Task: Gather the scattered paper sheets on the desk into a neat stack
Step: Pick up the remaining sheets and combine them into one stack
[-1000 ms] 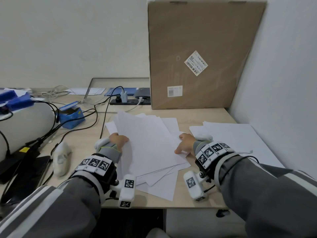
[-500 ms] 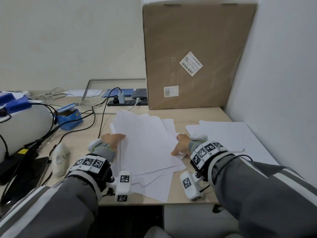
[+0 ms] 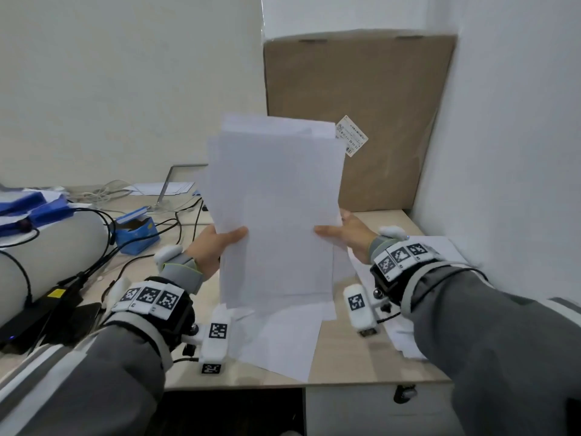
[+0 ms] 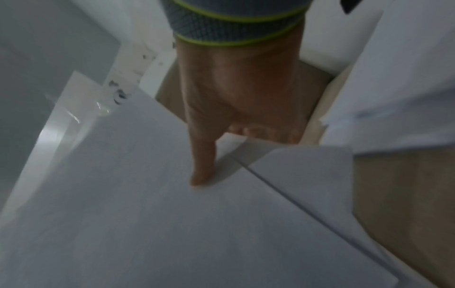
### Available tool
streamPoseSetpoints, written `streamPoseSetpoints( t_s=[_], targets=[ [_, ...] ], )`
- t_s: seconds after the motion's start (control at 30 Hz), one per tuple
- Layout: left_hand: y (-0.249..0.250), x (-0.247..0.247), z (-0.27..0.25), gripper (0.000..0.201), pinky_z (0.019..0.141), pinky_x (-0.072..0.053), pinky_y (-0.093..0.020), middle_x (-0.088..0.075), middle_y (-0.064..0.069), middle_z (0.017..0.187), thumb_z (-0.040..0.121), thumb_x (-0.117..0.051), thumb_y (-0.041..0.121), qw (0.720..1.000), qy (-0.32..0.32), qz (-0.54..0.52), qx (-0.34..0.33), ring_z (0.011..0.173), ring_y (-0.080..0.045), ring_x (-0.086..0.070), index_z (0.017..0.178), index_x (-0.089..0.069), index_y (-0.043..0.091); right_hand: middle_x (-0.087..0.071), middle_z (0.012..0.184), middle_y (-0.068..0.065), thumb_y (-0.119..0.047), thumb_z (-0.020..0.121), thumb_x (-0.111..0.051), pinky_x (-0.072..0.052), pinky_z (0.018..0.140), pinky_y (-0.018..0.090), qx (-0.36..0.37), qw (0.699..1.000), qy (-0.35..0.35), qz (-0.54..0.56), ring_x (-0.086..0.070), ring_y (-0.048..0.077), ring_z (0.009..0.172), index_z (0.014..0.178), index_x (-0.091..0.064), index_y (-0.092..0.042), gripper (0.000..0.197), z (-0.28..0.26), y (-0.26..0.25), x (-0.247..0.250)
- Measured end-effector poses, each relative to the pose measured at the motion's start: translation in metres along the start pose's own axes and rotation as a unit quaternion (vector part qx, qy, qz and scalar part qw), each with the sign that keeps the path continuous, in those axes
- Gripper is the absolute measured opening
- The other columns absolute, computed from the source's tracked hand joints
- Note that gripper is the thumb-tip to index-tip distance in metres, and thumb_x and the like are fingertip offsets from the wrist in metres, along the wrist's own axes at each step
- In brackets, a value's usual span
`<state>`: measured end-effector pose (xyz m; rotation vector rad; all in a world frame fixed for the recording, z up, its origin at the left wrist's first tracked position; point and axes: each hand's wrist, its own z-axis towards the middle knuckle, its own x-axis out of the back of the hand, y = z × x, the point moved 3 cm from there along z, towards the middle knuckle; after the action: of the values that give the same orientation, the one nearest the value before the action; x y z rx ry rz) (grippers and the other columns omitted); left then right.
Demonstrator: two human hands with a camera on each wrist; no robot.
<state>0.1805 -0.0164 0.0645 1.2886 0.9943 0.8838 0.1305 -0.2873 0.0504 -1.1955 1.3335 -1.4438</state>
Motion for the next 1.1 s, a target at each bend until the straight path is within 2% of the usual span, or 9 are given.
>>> streamPoseSetpoints(
  t_s=[0.07,0.13,0.23,0.37,0.47,0.63,0.8,0.93,1.1],
  targets=[
    [0.022,-0.003,-0.002,0.033,0.062,-0.058,-0.029,-0.076,-0.004,0.085,0.065,-0.084,0.019,0.998,-0.031,-0.015,-0.044,0.075,-0.022,-0.071,0.092,-0.068,0.009,-0.067,0.119,0.012,-0.009,0.077,-0.076,-0.053,0.093,0.035,0.048,0.997,-0.018,0.062,-0.067,0.023,0.103,0.126,-0.056,-0.001,0.054,-0.011,-0.04,0.002],
    [0.039,-0.006,-0.003,0.063,0.067,-0.058,-0.031,-0.076,-0.007,0.092,0.041,-0.094,0.033,0.996,-0.051,-0.022,-0.076,0.08,-0.024,-0.072,0.094,-0.071,0.008,-0.068,0.114,0.012,-0.002,0.083,-0.068,-0.056,0.081,0.029,0.087,0.991,-0.031,0.098,-0.069,0.021,0.093,0.123,-0.058,0.001,0.042,-0.018,-0.064,0.003],
    [0.039,-0.008,-0.001,0.074,0.073,-0.058,-0.033,-0.074,-0.009,0.104,0.038,-0.094,0.036,0.992,-0.066,-0.05,-0.099,0.089,-0.024,-0.072,0.103,-0.07,0.011,-0.068,0.115,0.01,-0.007,0.086,-0.066,-0.057,0.079,0.029,0.089,0.991,-0.053,0.09,-0.069,0.021,0.096,0.124,-0.058,-0.004,0.039,-0.028,-0.063,-0.003],
    [0.018,-0.012,-0.006,0.074,0.077,-0.057,-0.036,-0.071,-0.011,0.112,0.041,-0.093,0.036,0.992,-0.075,-0.044,-0.088,0.097,-0.027,-0.07,0.108,-0.069,0.015,-0.067,0.122,0.011,-0.009,0.085,-0.068,-0.049,0.099,0.042,0.068,0.993,-0.073,0.066,-0.064,0.027,0.113,0.125,-0.059,-0.009,0.041,-0.035,-0.034,-0.014],
    [0.018,-0.013,-0.005,0.068,0.079,-0.057,-0.037,-0.072,-0.011,0.11,0.041,-0.09,0.026,0.994,-0.033,-0.046,-0.091,0.098,-0.029,-0.069,0.105,-0.07,0.013,-0.068,0.12,0.014,-0.008,0.084,-0.069,-0.047,0.102,0.045,0.067,0.995,-0.024,0.072,-0.063,0.031,0.113,0.115,-0.065,-0.008,0.031,-0.036,-0.037,-0.022],
    [0.041,-0.009,0.001,0.062,0.076,-0.057,-0.034,-0.073,-0.007,0.105,0.047,-0.084,0.025,0.99,-0.009,-0.054,-0.13,0.09,-0.023,-0.071,0.106,-0.069,0.012,-0.069,0.111,0.015,-0.006,0.084,-0.069,-0.055,0.091,0.038,0.095,0.99,0.023,0.1,-0.068,0.026,0.092,0.114,-0.065,-0.001,0.03,-0.036,-0.066,-0.024],
    [0.008,-0.001,-0.004,0.08,0.073,-0.058,-0.034,-0.072,-0.009,0.109,0.042,-0.094,0.034,0.991,-0.082,-0.081,-0.073,0.093,-0.024,-0.071,0.113,-0.065,0.012,-0.069,0.118,0.01,-0.013,0.078,-0.076,-0.052,0.095,0.04,0.051,0.993,-0.025,0.1,-0.066,0.027,0.109,0.124,-0.059,-0.009,0.05,-0.032,-0.023,-0.019],
    [-0.004,-0.007,-0.006,0.074,0.08,-0.058,-0.035,-0.071,-0.009,0.113,0.043,-0.092,0.034,0.993,-0.1,-0.051,-0.045,0.1,-0.025,-0.069,0.11,-0.067,0.016,-0.069,0.115,0.011,-0.005,0.08,-0.072,-0.054,0.085,0.033,0.002,0.993,-0.028,0.118,-0.067,0.026,0.103,0.115,-0.065,-0.007,0.036,-0.034,0.001,-0.021],
    [0.016,-0.007,0.002,0.067,0.077,-0.058,-0.035,-0.073,-0.01,0.109,0.037,-0.093,0.031,0.995,-0.069,-0.035,-0.068,0.094,-0.024,-0.071,0.099,-0.072,0.015,-0.071,0.11,0.012,-0.004,0.082,-0.069,-0.056,0.074,0.028,0.016,0.99,-0.031,0.135,-0.069,0.024,0.091,0.113,-0.066,-0.004,0.031,-0.03,-0.017,-0.027]
  ],
)
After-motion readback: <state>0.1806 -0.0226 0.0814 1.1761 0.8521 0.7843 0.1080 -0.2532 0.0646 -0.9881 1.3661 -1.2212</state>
